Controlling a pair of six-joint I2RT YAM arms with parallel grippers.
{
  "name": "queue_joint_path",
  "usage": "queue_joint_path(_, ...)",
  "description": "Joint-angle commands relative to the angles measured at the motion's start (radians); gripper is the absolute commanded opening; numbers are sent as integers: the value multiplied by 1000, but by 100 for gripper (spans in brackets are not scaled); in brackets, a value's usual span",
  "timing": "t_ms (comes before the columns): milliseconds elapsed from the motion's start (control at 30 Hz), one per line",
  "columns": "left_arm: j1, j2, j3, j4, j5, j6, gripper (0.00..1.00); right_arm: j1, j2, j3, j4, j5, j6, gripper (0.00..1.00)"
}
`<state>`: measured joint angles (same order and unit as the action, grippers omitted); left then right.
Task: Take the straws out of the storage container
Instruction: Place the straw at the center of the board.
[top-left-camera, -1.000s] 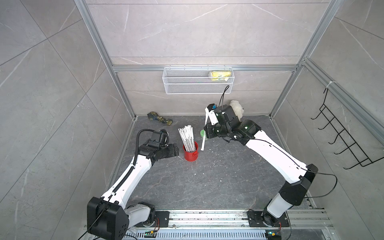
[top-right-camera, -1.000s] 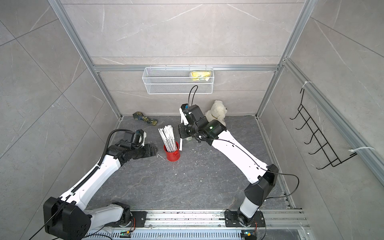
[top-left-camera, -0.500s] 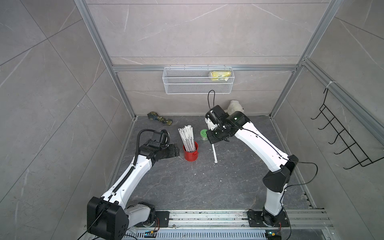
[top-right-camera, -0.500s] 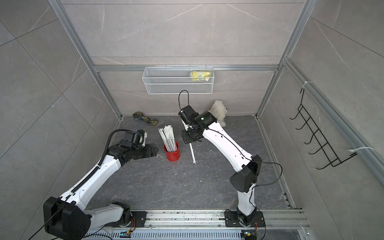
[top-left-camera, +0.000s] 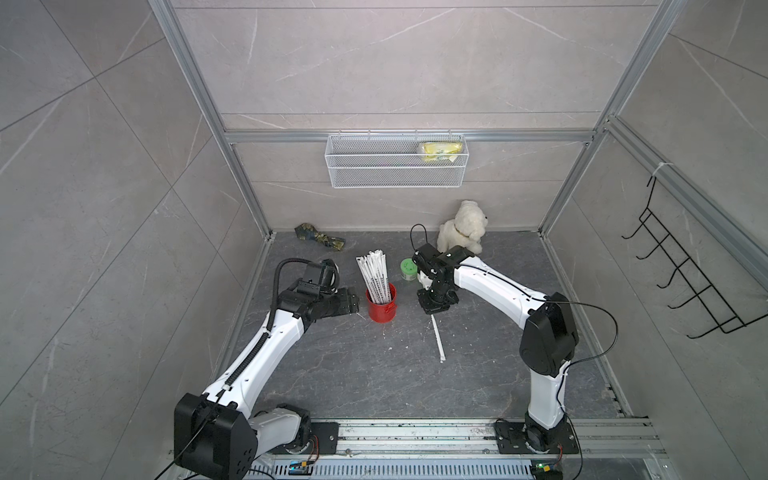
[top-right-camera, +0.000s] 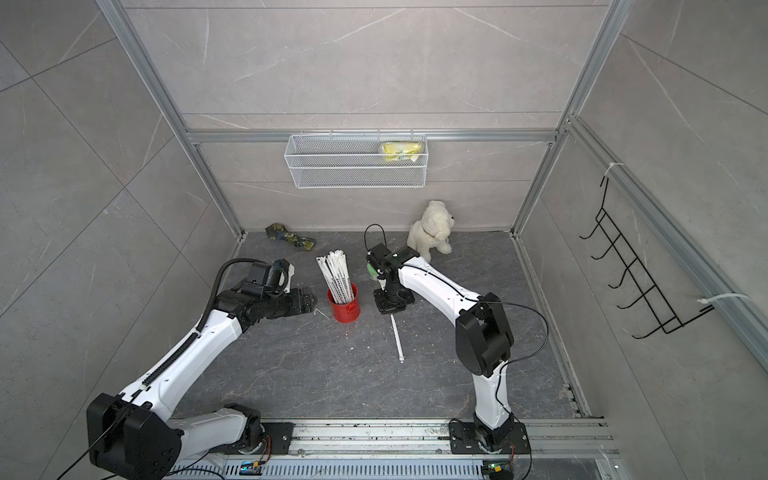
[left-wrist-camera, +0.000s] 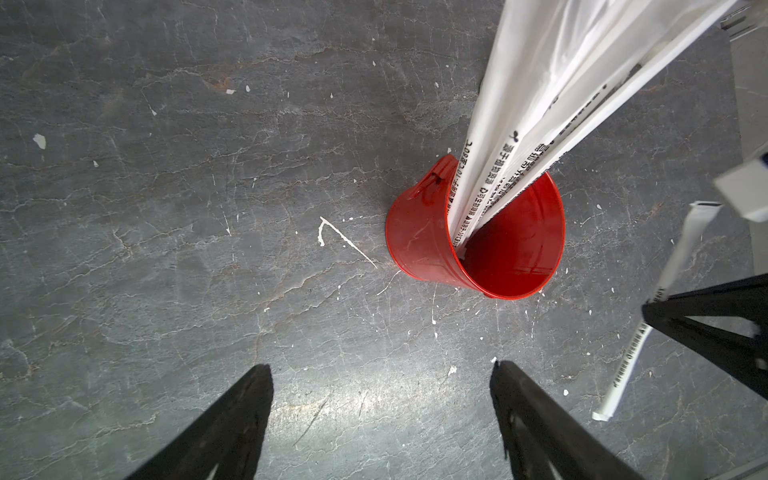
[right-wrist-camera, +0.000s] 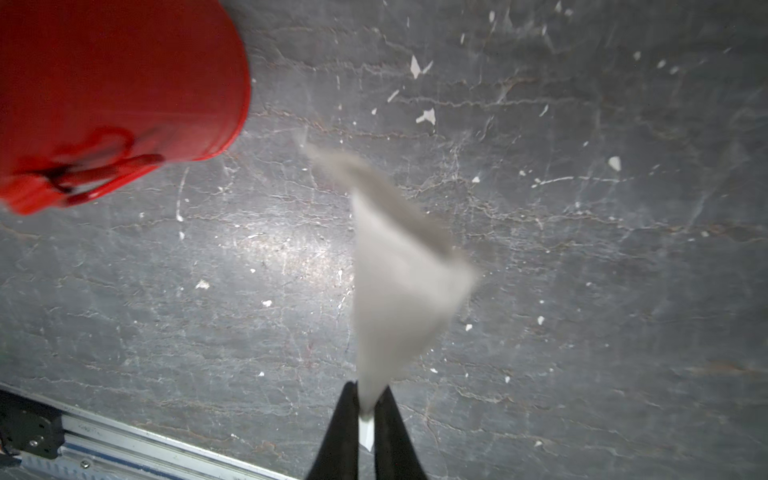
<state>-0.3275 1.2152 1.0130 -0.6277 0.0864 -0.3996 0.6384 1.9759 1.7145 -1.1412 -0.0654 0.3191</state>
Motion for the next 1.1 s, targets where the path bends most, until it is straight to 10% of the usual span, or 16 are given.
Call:
queue_joint_path(0,-5,4,29,-12,21,27,87,-18,33,-41,82,-51,34,12)
queue_joint_path(1067,-12,27,32,-19,19,29,88,-92,191,-55,176,-82,74,24)
